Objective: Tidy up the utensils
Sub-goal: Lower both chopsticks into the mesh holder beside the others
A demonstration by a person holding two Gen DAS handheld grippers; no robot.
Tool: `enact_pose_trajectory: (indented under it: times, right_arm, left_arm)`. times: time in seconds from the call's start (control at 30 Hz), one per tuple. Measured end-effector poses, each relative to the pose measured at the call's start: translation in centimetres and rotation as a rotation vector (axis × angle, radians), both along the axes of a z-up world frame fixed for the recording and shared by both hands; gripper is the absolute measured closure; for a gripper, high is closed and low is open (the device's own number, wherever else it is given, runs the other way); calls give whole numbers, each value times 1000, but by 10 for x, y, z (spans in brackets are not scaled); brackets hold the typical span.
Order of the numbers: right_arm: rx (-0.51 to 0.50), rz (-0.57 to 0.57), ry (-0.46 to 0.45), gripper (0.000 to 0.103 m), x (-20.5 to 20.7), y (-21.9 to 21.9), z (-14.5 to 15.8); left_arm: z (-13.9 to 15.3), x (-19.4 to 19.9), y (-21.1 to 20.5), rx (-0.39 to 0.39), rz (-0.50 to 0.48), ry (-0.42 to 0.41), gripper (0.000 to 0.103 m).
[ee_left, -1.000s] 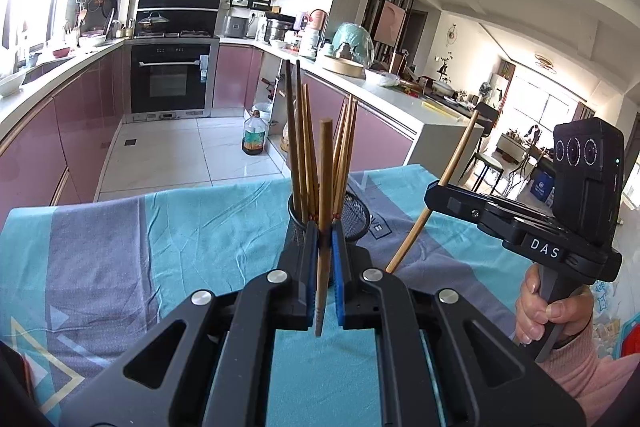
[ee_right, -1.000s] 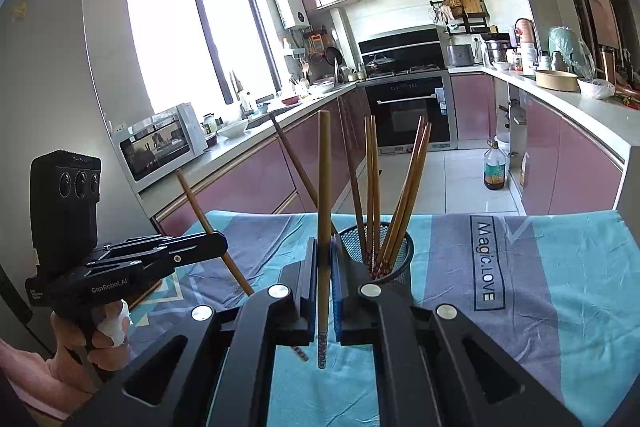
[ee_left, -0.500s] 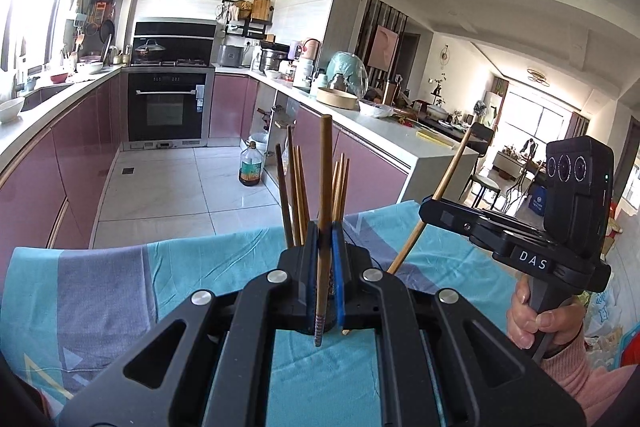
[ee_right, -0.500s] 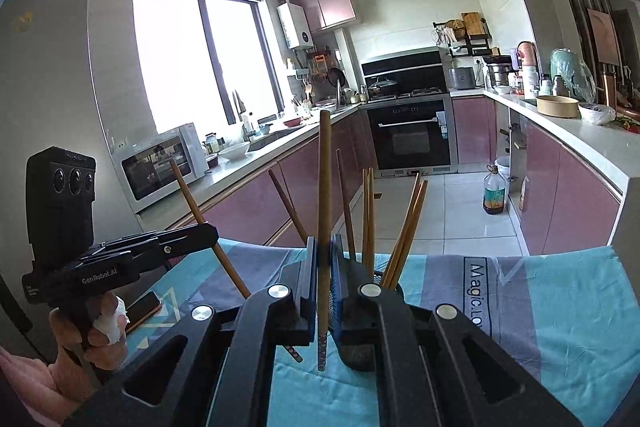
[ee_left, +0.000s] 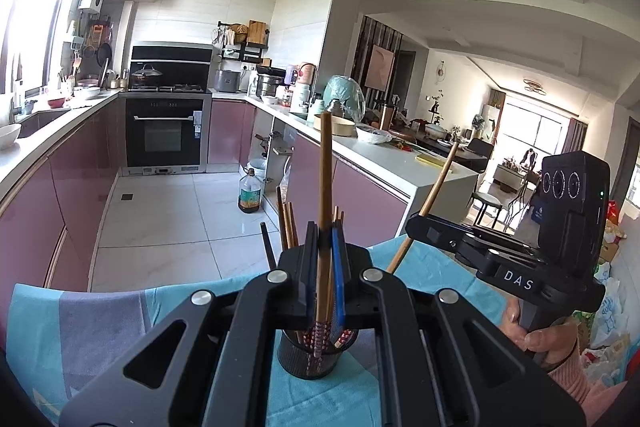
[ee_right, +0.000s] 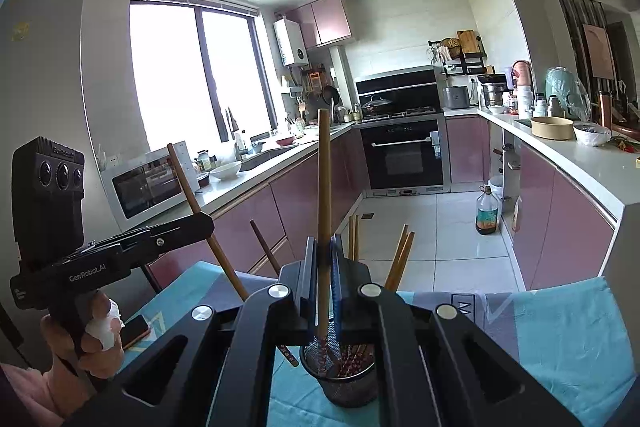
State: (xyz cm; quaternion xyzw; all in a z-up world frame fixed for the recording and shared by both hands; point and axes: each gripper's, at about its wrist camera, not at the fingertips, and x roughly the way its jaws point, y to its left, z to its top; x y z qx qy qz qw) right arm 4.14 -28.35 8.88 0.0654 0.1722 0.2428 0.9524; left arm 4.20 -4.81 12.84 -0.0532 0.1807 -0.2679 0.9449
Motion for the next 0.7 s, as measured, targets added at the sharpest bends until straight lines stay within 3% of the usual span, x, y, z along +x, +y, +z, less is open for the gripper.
enact_pose_trajectory:
  times: [0.7]
  right_arm:
    - [13, -17, 131, 98, 38, 6, -43]
  left_arm:
    - [-30, 0, -32, 99, 16, 112, 96]
